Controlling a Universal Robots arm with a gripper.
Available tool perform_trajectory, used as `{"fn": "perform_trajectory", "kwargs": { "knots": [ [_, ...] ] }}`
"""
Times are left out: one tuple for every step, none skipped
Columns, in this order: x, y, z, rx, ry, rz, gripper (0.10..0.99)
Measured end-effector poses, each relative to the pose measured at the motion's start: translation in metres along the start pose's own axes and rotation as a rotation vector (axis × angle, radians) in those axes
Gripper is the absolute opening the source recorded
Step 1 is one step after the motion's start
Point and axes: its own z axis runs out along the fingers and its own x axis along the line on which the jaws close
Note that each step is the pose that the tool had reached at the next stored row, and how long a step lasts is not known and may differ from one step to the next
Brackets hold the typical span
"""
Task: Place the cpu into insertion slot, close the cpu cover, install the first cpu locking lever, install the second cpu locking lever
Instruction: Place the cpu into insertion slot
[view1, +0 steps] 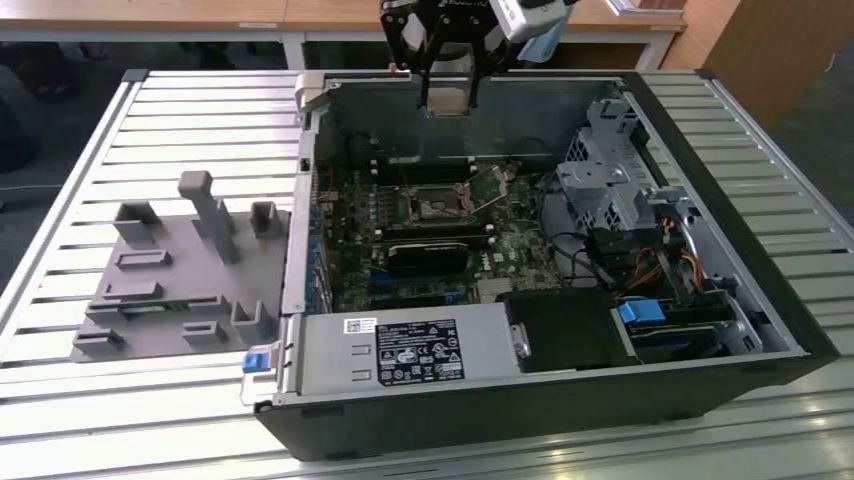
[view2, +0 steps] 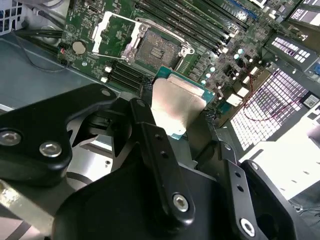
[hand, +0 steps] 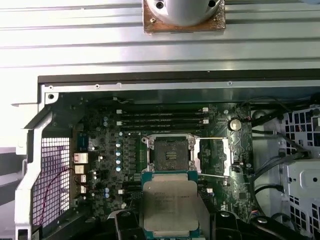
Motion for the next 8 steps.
{"fn": "perform_trajectory", "kwargs": {
  "knots": [
    [0.0000, 0.0000, 0.0000, 0.000, -0.0007, 0.008, 0.525],
    [0.0000, 0.0000, 0.0000, 0.000, -0.0015, 0.016, 0.525],
    [0.0000, 0.0000, 0.0000, 0.000, -0.0022, 0.025, 0.525],
    [0.0000, 0.0000, 0.0000, 0.000, -0.0031, 0.035, 0.525],
    [0.0000, 0.0000, 0.0000, -0.001, -0.0041, 0.045, 0.525],
    [0.0000, 0.0000, 0.0001, -0.001, -0.0054, 0.060, 0.525],
    [0.0000, 0.0000, 0.0001, -0.001, -0.0067, 0.074, 0.525],
    [0.0000, 0.0000, 0.0001, -0.001, -0.0083, 0.092, 0.525]
  ]
}}
